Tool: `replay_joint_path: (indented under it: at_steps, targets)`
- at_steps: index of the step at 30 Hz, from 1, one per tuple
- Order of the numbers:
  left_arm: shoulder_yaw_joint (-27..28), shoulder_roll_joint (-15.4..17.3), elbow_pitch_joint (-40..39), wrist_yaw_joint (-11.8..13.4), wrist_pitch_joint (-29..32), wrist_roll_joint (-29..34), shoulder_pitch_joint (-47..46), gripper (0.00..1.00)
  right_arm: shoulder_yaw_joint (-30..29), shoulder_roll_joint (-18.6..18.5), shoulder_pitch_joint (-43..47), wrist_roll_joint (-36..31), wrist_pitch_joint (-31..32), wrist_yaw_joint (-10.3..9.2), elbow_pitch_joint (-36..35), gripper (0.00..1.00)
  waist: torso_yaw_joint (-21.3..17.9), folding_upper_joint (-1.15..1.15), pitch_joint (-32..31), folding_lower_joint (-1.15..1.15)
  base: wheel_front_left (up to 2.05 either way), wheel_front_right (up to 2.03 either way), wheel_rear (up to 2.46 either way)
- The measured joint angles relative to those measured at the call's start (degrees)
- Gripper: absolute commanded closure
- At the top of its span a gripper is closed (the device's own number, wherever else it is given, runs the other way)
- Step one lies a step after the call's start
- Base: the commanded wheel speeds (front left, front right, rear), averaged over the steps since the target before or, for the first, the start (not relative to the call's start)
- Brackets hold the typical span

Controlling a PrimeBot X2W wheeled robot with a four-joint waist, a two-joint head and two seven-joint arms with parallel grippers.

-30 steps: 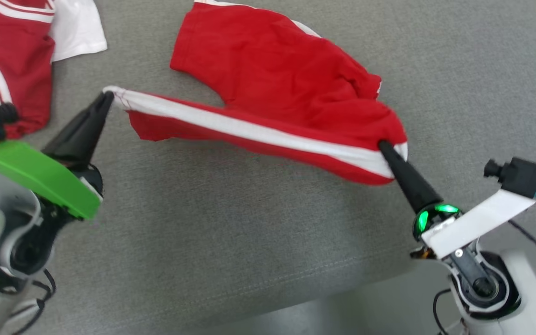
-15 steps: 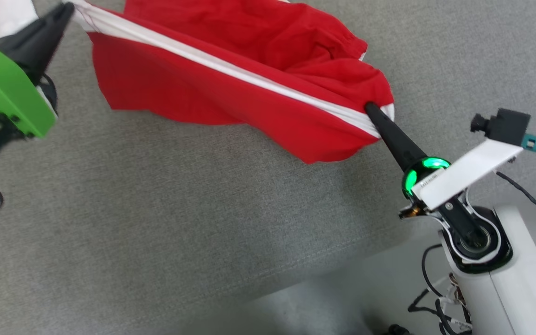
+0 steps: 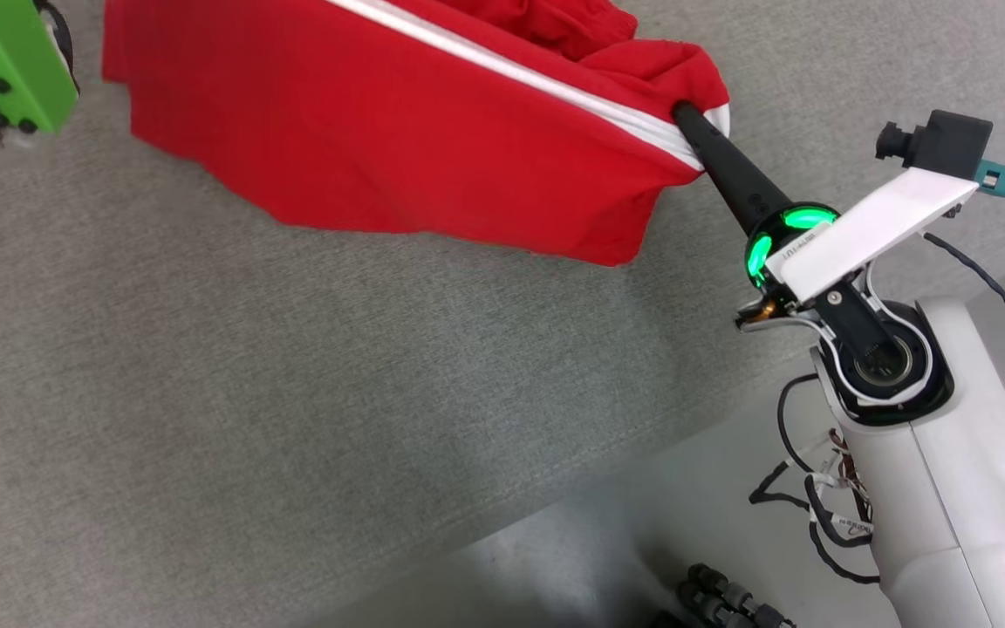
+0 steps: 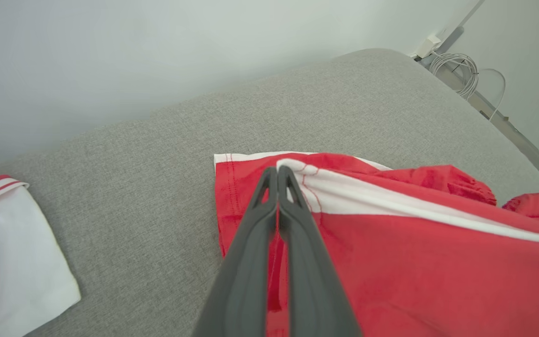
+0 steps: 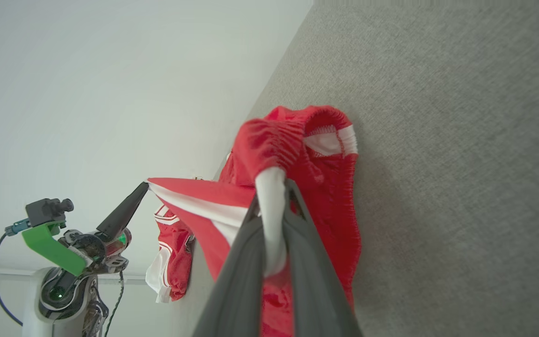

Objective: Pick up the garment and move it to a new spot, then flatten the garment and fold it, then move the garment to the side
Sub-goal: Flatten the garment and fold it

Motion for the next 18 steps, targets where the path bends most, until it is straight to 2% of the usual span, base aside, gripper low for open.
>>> replay_joint_path:
  at_steps: [8, 18]
  targets:
    - [-1.1, -2.9, 3.8, 0.0, 3.6, 2.9, -5.9, 1.0, 1.1, 0.7, -2.5, 1.1, -1.1, 0.05, 4.0, 1.0, -2.2, 0.0, 0.9, 0.0, 0.0, 0.0, 0.0]
    - [-1.8, -5.0, 8.9, 0.0, 6.1, 6.1, -12.2, 1.0, 2.7, 0.7, -9.2, 1.9, -4.7, 0.58, 7.4, 1.0, -3.9, 0.0, 2.7, 0.0, 0.0, 0.0, 0.0]
